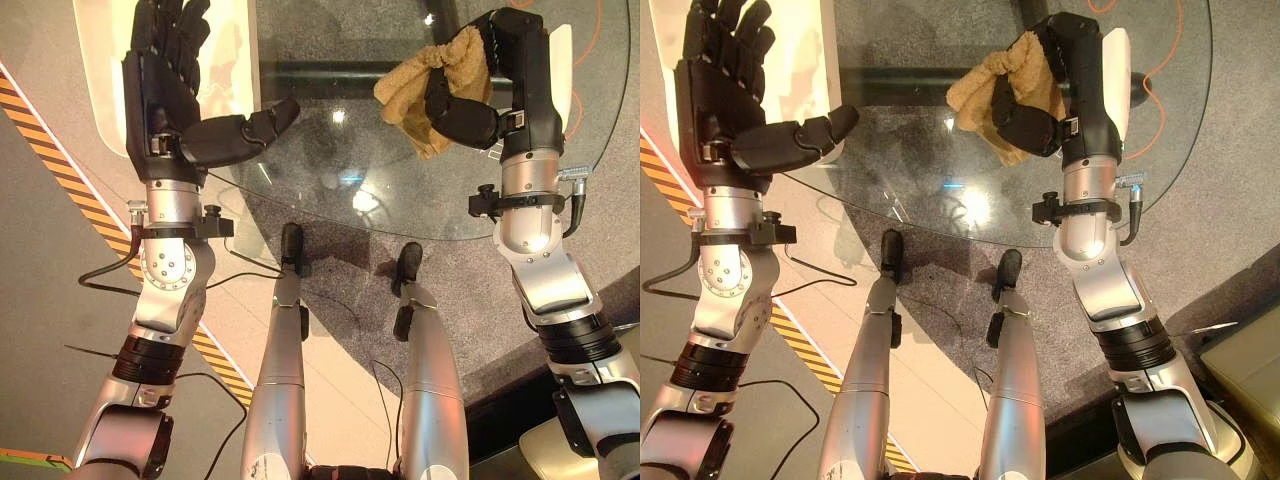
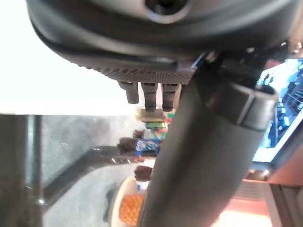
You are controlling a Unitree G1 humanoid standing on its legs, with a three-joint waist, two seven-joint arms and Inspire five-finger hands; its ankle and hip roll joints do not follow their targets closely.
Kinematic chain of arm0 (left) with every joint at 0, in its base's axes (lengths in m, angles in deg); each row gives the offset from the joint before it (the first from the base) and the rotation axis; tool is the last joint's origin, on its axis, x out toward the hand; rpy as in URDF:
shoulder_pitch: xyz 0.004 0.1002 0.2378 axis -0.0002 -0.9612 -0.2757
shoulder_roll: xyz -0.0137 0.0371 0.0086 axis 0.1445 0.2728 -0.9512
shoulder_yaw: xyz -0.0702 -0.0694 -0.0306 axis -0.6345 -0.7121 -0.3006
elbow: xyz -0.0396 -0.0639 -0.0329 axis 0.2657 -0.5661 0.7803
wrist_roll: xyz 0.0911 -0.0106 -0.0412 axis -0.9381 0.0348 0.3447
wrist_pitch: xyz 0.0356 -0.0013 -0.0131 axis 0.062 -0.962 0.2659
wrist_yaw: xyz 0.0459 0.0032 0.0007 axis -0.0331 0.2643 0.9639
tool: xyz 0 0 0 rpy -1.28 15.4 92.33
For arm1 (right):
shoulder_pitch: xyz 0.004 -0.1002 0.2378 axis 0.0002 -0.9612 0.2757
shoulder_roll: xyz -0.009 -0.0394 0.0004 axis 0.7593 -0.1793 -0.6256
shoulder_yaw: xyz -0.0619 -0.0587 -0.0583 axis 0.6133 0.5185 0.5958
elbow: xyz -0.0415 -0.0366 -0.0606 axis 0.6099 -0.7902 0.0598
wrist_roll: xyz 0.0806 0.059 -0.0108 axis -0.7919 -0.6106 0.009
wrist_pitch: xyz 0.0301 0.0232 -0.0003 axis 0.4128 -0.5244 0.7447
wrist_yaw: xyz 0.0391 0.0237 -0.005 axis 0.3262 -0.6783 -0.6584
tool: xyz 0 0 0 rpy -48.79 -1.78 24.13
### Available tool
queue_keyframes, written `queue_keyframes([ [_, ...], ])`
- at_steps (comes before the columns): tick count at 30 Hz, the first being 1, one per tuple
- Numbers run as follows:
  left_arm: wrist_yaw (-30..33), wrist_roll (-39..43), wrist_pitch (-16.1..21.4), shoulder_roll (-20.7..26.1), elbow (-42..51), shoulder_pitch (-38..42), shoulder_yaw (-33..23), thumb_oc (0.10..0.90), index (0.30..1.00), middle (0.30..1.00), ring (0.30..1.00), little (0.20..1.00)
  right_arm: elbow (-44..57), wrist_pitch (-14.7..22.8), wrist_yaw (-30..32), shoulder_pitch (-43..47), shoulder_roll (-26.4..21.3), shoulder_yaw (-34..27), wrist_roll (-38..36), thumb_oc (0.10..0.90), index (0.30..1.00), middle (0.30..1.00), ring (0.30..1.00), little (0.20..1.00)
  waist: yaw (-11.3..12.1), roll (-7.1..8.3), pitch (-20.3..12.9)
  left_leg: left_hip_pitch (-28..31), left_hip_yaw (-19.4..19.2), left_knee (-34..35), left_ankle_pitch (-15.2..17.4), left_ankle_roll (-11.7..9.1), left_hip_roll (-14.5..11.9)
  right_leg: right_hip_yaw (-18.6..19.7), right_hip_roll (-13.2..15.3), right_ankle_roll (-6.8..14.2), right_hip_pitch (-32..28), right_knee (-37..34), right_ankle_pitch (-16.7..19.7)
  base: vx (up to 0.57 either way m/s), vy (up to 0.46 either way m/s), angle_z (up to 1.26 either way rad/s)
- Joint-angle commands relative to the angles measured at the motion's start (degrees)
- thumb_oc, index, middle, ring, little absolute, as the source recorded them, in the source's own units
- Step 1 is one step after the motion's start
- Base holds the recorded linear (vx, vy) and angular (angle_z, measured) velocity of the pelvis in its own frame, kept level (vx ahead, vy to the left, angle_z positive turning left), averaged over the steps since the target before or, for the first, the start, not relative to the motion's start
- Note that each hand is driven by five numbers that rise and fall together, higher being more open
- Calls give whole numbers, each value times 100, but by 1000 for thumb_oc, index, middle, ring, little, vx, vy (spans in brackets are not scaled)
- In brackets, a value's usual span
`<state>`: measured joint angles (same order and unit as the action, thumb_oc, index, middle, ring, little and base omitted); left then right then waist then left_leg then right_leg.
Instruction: Wipe the table with a cloth and put it in the basket.
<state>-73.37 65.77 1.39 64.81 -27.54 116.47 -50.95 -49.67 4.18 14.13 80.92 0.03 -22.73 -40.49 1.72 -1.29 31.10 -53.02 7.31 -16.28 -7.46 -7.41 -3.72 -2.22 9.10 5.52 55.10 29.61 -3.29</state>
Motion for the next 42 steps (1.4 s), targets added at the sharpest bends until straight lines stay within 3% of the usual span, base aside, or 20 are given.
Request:
queue_keyframes([
  [1, -160, -92, 255, 91, 600, 690, 18, 800, 900, 900, 900, 900, 1235, 904, 96, 957, -40, -99, -53, 100, 300, 300, 300, 200, -159, -32, -131, 284, -588, 61, 227, 611, 520, -162, -722, -170, -404, -724, 358, 0, 0, 0],
  [28, -688, 671, -405, -423, 282, 1235, 592, 800, 900, 900, 900, 900, 1559, 1213, -36, 1719, 304, 129, -614, 100, 300, 300, 300, 200, -257, 24, -131, 354, -653, 137, 207, 580, 470, -118, -723, -161, -486, -861, 402, -1, 3, -1],
  [42, -475, 917, -618, -728, 36, 1445, 797, 800, 900, 900, 900, 900, 1655, 1157, -51, 2085, 465, 341, -753, 100, 300, 300, 300, 200, -289, 64, -131, 372, -662, 196, 171, 580, 451, -103, -747, -175, -515, -917, 411, 0, 0, 0],
])
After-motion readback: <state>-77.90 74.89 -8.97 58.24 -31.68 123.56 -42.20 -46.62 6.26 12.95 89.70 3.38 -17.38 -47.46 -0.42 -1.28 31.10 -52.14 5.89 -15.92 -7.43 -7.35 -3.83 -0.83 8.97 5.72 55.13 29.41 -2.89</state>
